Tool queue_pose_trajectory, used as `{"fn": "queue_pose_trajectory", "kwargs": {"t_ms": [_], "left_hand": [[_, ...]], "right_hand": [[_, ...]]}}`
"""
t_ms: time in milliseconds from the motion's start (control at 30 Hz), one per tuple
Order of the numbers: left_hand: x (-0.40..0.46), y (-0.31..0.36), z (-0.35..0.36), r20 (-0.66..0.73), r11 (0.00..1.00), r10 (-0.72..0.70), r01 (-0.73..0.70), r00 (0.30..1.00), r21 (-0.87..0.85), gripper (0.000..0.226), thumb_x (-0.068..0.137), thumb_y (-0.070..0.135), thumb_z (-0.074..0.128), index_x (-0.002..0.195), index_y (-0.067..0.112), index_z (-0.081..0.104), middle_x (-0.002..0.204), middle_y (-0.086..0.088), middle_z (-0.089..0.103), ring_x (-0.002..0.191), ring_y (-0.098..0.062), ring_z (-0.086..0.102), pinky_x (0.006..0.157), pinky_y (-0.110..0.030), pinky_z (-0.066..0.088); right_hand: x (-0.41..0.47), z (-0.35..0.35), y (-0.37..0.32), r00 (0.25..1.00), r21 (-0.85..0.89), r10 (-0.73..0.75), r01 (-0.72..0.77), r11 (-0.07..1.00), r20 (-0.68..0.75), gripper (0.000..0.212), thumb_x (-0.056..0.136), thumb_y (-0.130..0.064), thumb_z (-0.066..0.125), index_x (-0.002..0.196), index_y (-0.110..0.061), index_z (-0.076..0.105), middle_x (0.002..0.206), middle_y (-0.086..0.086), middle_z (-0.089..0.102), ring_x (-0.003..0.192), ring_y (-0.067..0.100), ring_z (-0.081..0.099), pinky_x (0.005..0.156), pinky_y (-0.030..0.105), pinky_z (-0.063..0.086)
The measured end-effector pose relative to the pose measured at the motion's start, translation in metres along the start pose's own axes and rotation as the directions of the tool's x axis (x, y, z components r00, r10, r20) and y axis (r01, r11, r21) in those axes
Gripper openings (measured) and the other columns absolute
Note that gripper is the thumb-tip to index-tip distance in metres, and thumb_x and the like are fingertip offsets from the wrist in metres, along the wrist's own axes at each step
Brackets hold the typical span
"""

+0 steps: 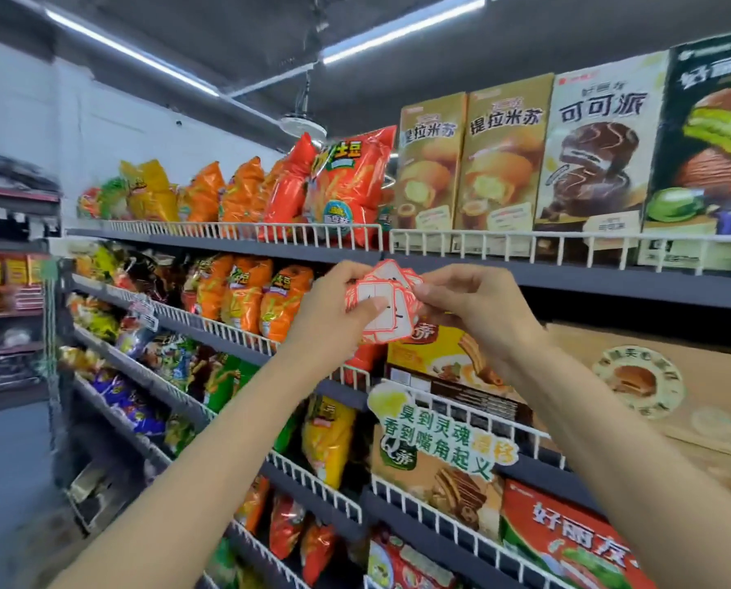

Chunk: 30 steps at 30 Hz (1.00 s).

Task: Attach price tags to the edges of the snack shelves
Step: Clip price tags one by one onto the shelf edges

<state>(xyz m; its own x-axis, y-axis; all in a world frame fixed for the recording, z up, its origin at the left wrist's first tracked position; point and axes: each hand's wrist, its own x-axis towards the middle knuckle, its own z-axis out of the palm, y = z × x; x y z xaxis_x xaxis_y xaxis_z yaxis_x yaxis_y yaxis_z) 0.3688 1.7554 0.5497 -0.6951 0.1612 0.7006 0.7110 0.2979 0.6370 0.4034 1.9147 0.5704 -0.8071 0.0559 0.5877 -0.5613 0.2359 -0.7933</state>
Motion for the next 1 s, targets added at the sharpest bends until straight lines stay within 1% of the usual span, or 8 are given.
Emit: {"fn": "queue_pose_trajectory", "kwargs": {"t_ms": [100,167,333,533,633,833,933,1000], "left_hand": [[0.014,-0.041,-0.053,0.011,0.999,-0.036,0.036,0.999,0.02,0.022,0.089,0.017,0.061,0.11,0.02,0.055,0.112,-0.001,0.063,0.107,-0.02,0.058,0.094,-0.046,0.047],[0.027,-0.071,-0.088,0.007,0.997,-0.043,0.043,0.999,0.058,0.024,0.089,0.018,0.06,0.113,0.018,0.055,0.117,0.0,0.06,0.11,-0.018,0.055,0.095,-0.04,0.045],[0.058,-0.136,-0.141,-0.056,0.993,-0.093,0.097,0.994,0.069,0.021,0.092,0.017,0.055,0.112,0.016,0.053,0.108,0.004,0.053,0.093,-0.013,0.051,0.06,-0.016,0.041],[0.102,-0.204,-0.18,-0.149,0.984,-0.171,0.176,0.974,0.022,0.024,0.09,0.018,0.058,0.114,0.014,0.054,0.113,-0.003,0.056,0.098,-0.02,0.055,0.076,-0.028,0.042],[0.12,-0.241,-0.193,-0.13,0.969,-0.242,0.232,0.962,-0.086,0.027,0.091,0.019,0.058,0.117,0.016,0.053,0.125,-0.005,0.056,0.109,-0.023,0.056,0.093,-0.042,0.048],[0.172,-0.295,-0.202,-0.079,0.96,-0.261,0.249,0.962,-0.13,0.03,0.092,0.014,0.055,0.121,0.014,0.052,0.123,-0.002,0.056,0.107,-0.017,0.055,0.089,-0.034,0.048],[0.204,-0.309,-0.208,-0.069,0.969,-0.223,0.213,0.972,-0.128,0.022,0.091,0.012,0.056,0.112,0.019,0.053,0.119,-0.004,0.059,0.105,-0.018,0.058,0.09,-0.035,0.049],[0.225,-0.321,-0.213,-0.063,0.978,-0.188,0.182,0.98,-0.097,0.022,0.092,0.014,0.055,0.112,0.022,0.052,0.116,0.001,0.057,0.104,-0.014,0.056,0.086,-0.031,0.049]], "right_hand": [[0.025,0.062,0.008,1.0,0.016,0.008,-0.008,1.0,-0.004,0.01,0.08,-0.005,0.07,0.071,-0.009,0.067,0.055,0.001,0.065,0.05,0.007,0.059,0.049,0.014,0.045],[0.044,0.106,0.014,1.0,0.039,0.007,-0.006,0.999,-0.024,0.011,0.079,-0.006,0.071,0.069,-0.01,0.067,0.056,0.004,0.064,0.05,0.008,0.059,0.048,0.015,0.045],[0.085,0.195,0.041,0.995,0.117,0.028,-0.016,0.993,-0.097,0.01,0.08,-0.009,0.071,0.071,-0.007,0.067,0.058,0.005,0.064,0.051,0.008,0.058,0.048,0.016,0.045],[0.132,0.255,0.078,0.982,0.275,0.103,-0.055,0.96,-0.161,0.014,0.087,-0.008,0.063,0.073,-0.009,0.061,0.065,0.009,0.062,0.049,0.004,0.058,0.047,0.013,0.045],[0.164,0.266,0.093,0.983,0.181,0.049,-0.017,0.983,-0.177,0.013,0.087,-0.003,0.061,0.077,-0.009,0.06,0.065,0.007,0.06,0.049,0.006,0.059,0.05,0.014,0.049],[0.246,0.283,0.12,0.99,-0.162,-0.102,0.086,0.983,-0.095,0.035,0.086,0.005,0.06,0.114,-0.015,0.058,0.082,0.013,0.062,0.07,0.017,0.065,0.067,0.029,0.058],[0.284,0.294,0.127,0.982,-0.326,-0.169,0.132,0.936,-0.087,0.036,0.082,0.004,0.059,0.11,-0.019,0.062,0.089,0.007,0.058,0.081,0.025,0.065,0.072,0.043,0.058],[0.305,0.302,0.133,0.965,-0.411,-0.224,0.15,0.899,-0.139,0.028,0.081,-0.001,0.061,0.104,-0.017,0.062,0.089,0.006,0.059,0.082,0.028,0.062,0.069,0.041,0.055]]}}
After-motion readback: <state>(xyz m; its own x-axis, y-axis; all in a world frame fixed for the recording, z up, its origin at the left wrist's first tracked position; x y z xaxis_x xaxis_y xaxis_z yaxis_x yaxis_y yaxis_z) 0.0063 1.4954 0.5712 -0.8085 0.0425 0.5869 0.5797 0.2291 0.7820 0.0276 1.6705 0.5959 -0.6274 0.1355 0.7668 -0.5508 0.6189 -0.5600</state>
